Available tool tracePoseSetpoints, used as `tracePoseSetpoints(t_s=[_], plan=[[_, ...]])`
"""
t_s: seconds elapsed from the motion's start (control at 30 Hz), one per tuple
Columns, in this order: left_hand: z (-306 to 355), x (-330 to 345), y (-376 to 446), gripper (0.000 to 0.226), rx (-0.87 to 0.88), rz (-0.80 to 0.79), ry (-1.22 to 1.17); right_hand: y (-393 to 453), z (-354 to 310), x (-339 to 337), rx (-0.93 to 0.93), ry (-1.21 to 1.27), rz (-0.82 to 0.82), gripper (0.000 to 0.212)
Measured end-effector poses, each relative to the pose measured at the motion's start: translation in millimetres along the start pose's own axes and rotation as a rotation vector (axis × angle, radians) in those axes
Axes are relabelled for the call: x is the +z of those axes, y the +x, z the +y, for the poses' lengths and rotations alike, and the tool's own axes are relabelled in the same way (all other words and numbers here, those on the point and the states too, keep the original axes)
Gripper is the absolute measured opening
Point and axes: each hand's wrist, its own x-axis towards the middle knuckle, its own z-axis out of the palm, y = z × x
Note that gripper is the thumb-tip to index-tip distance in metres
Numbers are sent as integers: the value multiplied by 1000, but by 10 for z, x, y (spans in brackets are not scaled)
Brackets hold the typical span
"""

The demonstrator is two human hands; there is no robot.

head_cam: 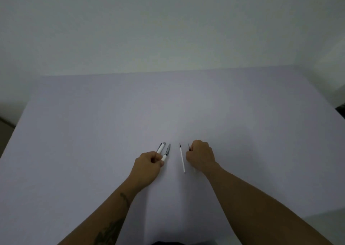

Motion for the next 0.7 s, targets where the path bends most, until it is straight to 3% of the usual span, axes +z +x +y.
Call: tracePoseSetpoints(t_s=[0.33,0.53,0.7], plan=[[-78,39,-41,22,-15,-9,1,-117,-76,-29,-4,-16,58,20],[-26,22,-77,23,14,-4,8,-269,-209,87,-68,-236,11,27],[-32,-43,-124,26,13,-20,5,-305,-271,122,0,-253,4,24]])
